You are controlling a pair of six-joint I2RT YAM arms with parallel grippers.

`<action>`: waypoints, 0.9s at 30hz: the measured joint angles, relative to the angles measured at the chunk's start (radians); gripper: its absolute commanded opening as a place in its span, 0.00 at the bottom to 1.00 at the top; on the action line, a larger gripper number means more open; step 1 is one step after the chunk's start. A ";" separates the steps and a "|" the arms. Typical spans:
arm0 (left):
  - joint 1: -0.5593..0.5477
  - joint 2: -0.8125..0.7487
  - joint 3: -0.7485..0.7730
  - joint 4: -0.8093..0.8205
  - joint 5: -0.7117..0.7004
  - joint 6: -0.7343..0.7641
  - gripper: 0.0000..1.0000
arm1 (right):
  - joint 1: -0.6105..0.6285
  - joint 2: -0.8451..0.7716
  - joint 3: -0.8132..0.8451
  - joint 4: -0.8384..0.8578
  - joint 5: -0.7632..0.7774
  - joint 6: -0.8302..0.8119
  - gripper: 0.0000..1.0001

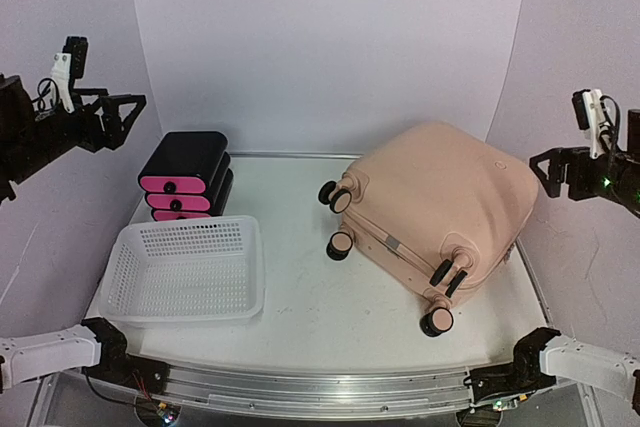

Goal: Open, take out, and arrange the luggage

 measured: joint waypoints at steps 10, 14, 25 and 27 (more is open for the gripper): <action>-0.119 0.168 -0.156 0.080 0.031 -0.149 0.99 | -0.138 0.101 -0.116 -0.041 -0.060 0.066 0.98; -0.307 0.329 -0.182 0.143 -0.012 -0.201 0.99 | -0.181 0.142 -0.155 -0.046 -0.121 0.100 0.98; -0.837 0.909 -0.083 0.435 -0.121 -0.237 0.99 | -0.243 0.113 -0.189 -0.090 -0.296 0.206 0.98; -0.910 1.028 -0.011 0.479 -0.117 -0.235 0.99 | -0.248 0.085 -0.196 -0.105 -0.319 0.220 0.98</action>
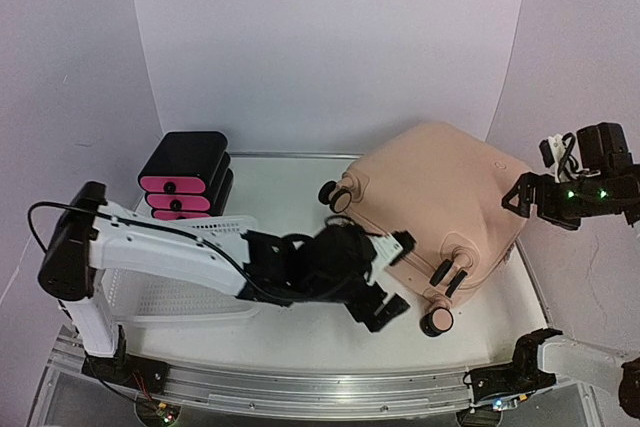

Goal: Open, take out, and arrange the luggage

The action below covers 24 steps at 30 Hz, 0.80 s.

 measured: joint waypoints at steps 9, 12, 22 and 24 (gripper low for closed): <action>-0.137 0.303 0.283 0.109 0.034 -0.012 0.99 | -0.005 -0.092 -0.009 -0.067 -0.061 0.037 0.98; -0.140 0.350 0.351 0.132 -0.023 -0.025 0.99 | -0.005 -0.102 -0.009 -0.079 -0.071 0.043 0.98; -0.150 0.433 0.475 0.127 -0.199 -0.038 0.76 | -0.009 -0.129 -0.019 -0.103 -0.086 0.054 0.98; -0.150 0.449 0.483 0.129 -0.228 -0.031 0.71 | -0.009 -0.130 -0.022 -0.108 -0.088 0.055 0.98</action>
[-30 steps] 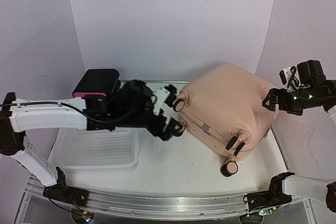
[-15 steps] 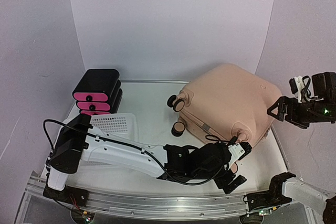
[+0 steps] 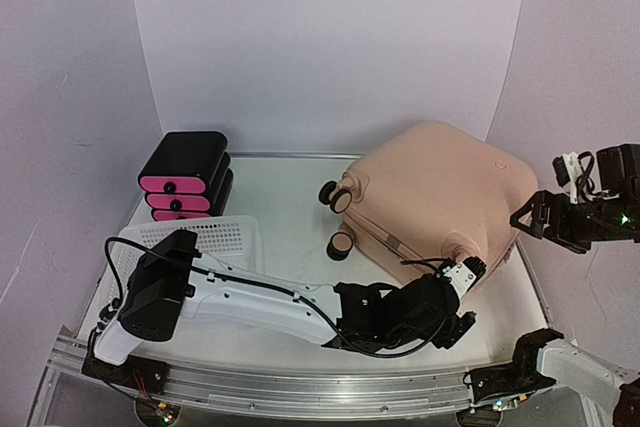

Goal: Open, take out, and arrange the luggage

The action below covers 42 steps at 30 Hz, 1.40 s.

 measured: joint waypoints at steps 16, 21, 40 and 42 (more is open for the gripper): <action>0.011 -0.009 -0.018 0.008 -0.023 -0.014 0.90 | 0.000 0.011 -0.033 -0.011 -0.005 -0.003 0.98; 0.028 -0.070 -0.105 0.015 -0.072 -0.032 0.93 | 0.000 0.021 -0.033 -0.011 -0.005 -0.006 0.98; 0.126 -0.376 -0.415 0.066 0.031 -0.012 0.99 | 0.000 0.021 -0.033 -0.016 -0.005 -0.017 0.98; 0.150 -0.376 -0.415 0.072 0.093 -0.013 0.99 | 0.000 0.025 -0.033 -0.018 -0.008 -0.016 0.98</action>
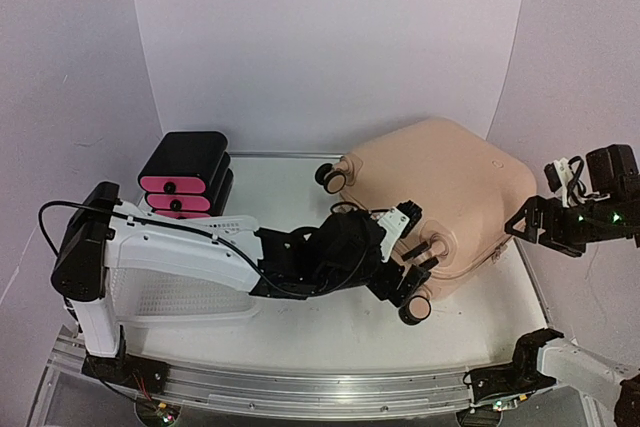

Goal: Open, take out, and arrange the luggage

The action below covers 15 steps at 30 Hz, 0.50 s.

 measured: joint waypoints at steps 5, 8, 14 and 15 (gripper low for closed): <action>0.061 0.056 0.071 -0.006 0.176 0.000 0.99 | 0.000 0.023 0.000 0.000 -0.012 0.000 0.98; 0.065 0.111 0.140 -0.007 0.213 -0.002 0.92 | 0.000 0.026 0.000 0.000 -0.019 0.000 0.98; 0.064 0.199 0.248 -0.039 0.214 -0.017 0.73 | 0.000 0.025 -0.001 0.000 -0.023 0.003 0.98; 0.064 0.209 0.259 -0.049 0.209 -0.018 0.70 | 0.000 0.024 -0.001 0.000 -0.024 0.004 0.98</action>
